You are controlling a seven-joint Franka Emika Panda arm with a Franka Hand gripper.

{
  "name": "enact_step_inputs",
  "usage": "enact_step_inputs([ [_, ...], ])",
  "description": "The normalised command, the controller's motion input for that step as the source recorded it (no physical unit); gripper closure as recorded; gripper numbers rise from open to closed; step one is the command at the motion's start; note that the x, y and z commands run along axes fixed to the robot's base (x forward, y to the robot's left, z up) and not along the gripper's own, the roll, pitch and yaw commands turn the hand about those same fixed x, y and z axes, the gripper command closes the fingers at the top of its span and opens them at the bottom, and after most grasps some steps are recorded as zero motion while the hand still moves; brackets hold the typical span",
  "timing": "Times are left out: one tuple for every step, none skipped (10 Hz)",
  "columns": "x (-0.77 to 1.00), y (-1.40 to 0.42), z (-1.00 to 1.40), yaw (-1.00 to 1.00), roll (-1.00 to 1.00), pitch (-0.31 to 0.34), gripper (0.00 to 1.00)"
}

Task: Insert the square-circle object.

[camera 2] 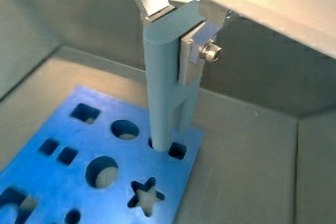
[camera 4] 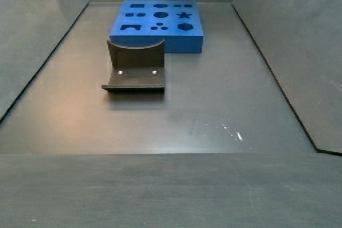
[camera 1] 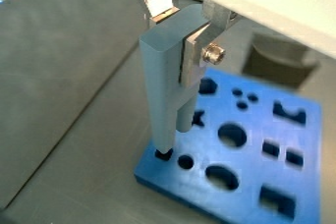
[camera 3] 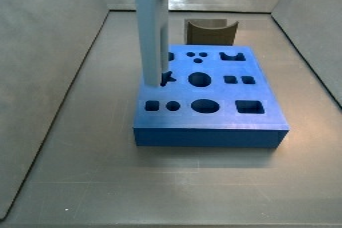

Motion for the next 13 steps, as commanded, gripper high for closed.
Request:
enact_step_inputs([
  [0.0, 0.0, -0.38, -1.0, -0.01, 0.0, 1.0],
  [0.0, 0.0, -0.35, -1.0, 0.0, 0.0, 1.0],
  [0.0, 0.0, -0.35, -1.0, 0.0, 0.0, 1.0],
  [0.0, 0.0, -0.35, -1.0, 0.0, 0.0, 1.0],
  [0.0, 0.0, -0.35, -1.0, 0.0, 0.0, 1.0],
  [0.0, 0.0, -0.34, -1.0, 0.0, 0.0, 1.0],
  [0.0, 0.0, -0.34, -1.0, 0.0, 0.0, 1.0],
  [0.03, 0.0, -0.07, -1.0, -0.06, 0.0, 1.0],
  [0.05, -0.01, 0.0, -1.0, -0.09, 0.0, 1.0],
  [0.04, -0.01, -0.04, -1.0, -0.06, 0.0, 1.0],
  [0.0, 0.0, -0.22, -1.0, 0.0, 0.0, 1.0],
  [0.0, 0.0, -0.23, -1.0, 0.0, 0.0, 1.0],
  [0.04, 0.0, -0.22, -1.0, 0.0, 0.0, 1.0],
])
